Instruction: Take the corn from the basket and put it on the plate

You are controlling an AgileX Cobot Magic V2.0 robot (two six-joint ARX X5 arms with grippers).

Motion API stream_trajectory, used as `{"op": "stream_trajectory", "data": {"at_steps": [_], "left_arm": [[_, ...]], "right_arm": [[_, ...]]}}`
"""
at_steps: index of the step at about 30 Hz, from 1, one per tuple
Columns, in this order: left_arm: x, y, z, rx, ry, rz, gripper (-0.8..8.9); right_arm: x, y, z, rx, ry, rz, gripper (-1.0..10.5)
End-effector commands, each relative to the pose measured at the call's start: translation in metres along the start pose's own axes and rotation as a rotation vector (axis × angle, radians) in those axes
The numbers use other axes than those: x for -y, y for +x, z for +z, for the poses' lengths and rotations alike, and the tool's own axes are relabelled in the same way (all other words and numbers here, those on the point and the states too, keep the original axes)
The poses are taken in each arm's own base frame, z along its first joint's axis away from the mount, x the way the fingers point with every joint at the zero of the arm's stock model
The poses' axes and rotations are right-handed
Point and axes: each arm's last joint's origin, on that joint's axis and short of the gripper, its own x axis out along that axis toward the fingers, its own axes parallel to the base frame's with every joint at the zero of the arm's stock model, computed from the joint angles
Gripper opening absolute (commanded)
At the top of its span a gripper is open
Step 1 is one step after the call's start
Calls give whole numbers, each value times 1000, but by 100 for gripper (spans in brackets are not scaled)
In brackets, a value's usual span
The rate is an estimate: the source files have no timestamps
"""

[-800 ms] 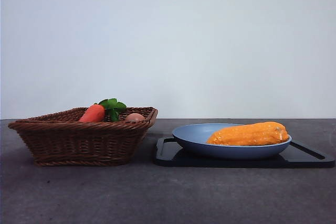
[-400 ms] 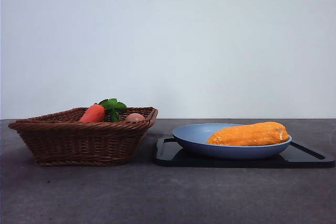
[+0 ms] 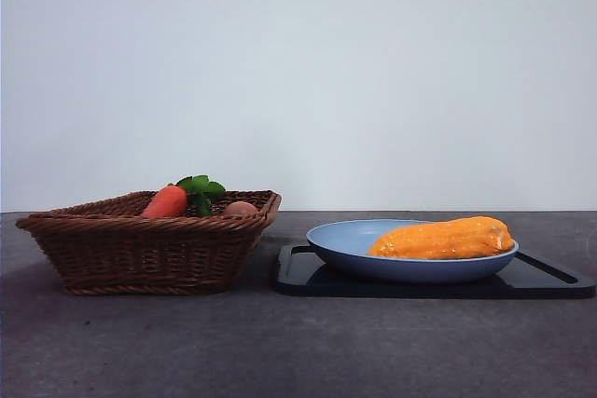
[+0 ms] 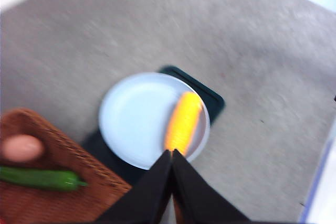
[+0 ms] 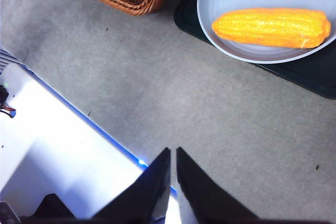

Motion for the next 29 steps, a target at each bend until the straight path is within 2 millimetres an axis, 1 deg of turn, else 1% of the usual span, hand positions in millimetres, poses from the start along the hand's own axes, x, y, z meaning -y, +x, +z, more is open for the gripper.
{"op": "stream_trajectory", "data": {"at_steps": [1,4,7,9,11,13,15,18,23,29], "left_arm": [[-10,-33,8,112,64,86,4],[-23,-68,4,239,55,215,4],[-31,-99,-11,343,55,360,4],[-34,-113,-24,397,60,443,4],[-35,-123,-42,453,70,537,4],[-35,-129,-61,498,82,615,4],[-34,-129,-82,530,92,677,4],[-31,-123,-115,543,94,734,4],[-30,-100,-170,514,63,767,4],[-27,-73,-227,478,-5,756,4]], "right_arm": [[-2,-3,4,16,-25,4,2],[-2,-3,4,17,-25,4,2],[-2,-3,4,16,-25,4,2],[-2,-3,4,16,-25,4,2],[-2,-3,4,16,-25,4,2],[-2,-3,4,16,-25,4,2],[-2,-3,4,16,-25,4,2],[-2,-3,4,17,-25,3,2],[-2,-3,4,16,-25,4,2],[-2,-3,4,16,-25,4,2]]}}
